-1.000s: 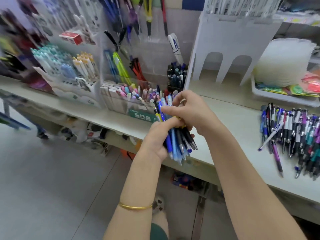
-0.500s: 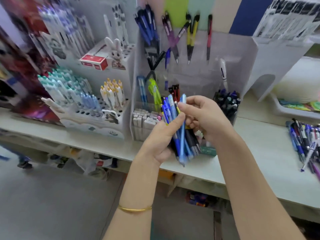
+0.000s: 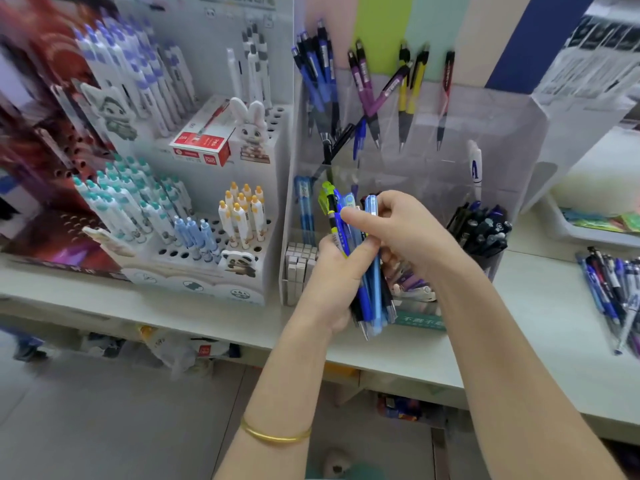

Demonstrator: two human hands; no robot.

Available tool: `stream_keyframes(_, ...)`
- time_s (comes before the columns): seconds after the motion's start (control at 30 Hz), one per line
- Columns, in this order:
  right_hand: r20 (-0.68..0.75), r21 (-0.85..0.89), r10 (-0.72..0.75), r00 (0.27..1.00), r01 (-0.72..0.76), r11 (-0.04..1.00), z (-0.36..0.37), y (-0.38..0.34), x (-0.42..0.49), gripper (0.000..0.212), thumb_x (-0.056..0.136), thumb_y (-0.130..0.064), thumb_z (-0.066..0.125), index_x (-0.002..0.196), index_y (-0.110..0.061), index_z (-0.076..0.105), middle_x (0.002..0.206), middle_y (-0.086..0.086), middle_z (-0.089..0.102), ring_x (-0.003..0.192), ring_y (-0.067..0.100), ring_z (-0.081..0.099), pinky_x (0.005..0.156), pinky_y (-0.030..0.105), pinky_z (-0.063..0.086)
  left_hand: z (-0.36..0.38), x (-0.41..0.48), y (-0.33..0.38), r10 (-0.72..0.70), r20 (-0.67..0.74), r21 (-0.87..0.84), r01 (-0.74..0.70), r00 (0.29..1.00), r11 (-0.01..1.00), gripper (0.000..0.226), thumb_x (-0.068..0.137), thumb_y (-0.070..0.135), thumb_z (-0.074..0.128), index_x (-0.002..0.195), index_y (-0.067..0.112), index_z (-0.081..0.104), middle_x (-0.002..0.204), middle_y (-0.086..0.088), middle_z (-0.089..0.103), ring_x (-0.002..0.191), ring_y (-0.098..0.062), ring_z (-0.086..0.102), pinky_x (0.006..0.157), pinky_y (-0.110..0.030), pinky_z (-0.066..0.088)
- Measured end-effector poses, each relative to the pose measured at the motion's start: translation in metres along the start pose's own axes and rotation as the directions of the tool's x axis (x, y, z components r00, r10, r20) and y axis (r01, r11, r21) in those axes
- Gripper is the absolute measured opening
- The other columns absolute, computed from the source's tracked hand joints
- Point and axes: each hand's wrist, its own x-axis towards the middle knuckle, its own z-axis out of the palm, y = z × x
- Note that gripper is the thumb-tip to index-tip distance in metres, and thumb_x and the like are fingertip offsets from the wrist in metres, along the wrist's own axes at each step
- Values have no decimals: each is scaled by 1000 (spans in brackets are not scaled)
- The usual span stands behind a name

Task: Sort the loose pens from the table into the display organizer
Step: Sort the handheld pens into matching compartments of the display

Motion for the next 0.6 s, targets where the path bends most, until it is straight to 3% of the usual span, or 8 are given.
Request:
stream_keyframes(0.17, 77, -94, 19, 997, -12, 996, -4, -4, 10, 43, 82, -43, 71, 82, -10, 44, 56, 4, 49, 37, 14, 46, 36, 25, 40, -2, 2, 3, -16, -10, -7, 16, 1000, 1000, 68, 82, 34, 69, 129, -6, 42, 84, -10, 62, 76, -24, 63, 84, -52, 53)
stream_keyframes(0.27, 76, -39, 11, 997, -8, 999, -3, 0, 13, 38, 87, -34, 68, 79, -11, 39, 52, 1, 48, 35, 12, 46, 35, 24, 39, -7, 3, 0, -48, 35, -80, 51, 998, 995, 59, 84, 29, 64, 128, -3, 43, 80, -8, 61, 78, -26, 61, 88, -54, 49)
stream_keyframes(0.47, 74, 127, -41, 996, 32, 991, -6, 6, 11, 24, 90, -25, 65, 88, -8, 48, 60, 3, 49, 36, 10, 46, 34, 21, 38, -5, 2, 4, -108, 14, -205, 109, 994, 973, 46, 90, 21, 63, 128, 0, 48, 76, -11, 62, 71, -27, 61, 81, -48, 51)
stream_keyframes(0.53, 57, 140, -47, 997, 38, 989, -6, 8, 11, 24, 90, -24, 65, 92, -7, 48, 61, 4, 50, 36, 11, 46, 34, 21, 38, -3, 3, 4, -101, -3, -187, 99, 995, 977, 37, 96, 14, 57, 128, -1, 47, 76, -11, 61, 67, -25, 61, 75, -44, 53)
stream_keyframes(0.6, 30, 113, -54, 998, 50, 992, -5, 9, 13, 30, 88, -28, 67, 93, -7, 47, 61, 5, 51, 37, 14, 46, 35, 23, 38, 0, 4, 5, -102, -35, -183, 94, 994, 979, 38, 96, 12, 56, 130, 0, 45, 80, -11, 62, 69, -25, 61, 80, -49, 53)
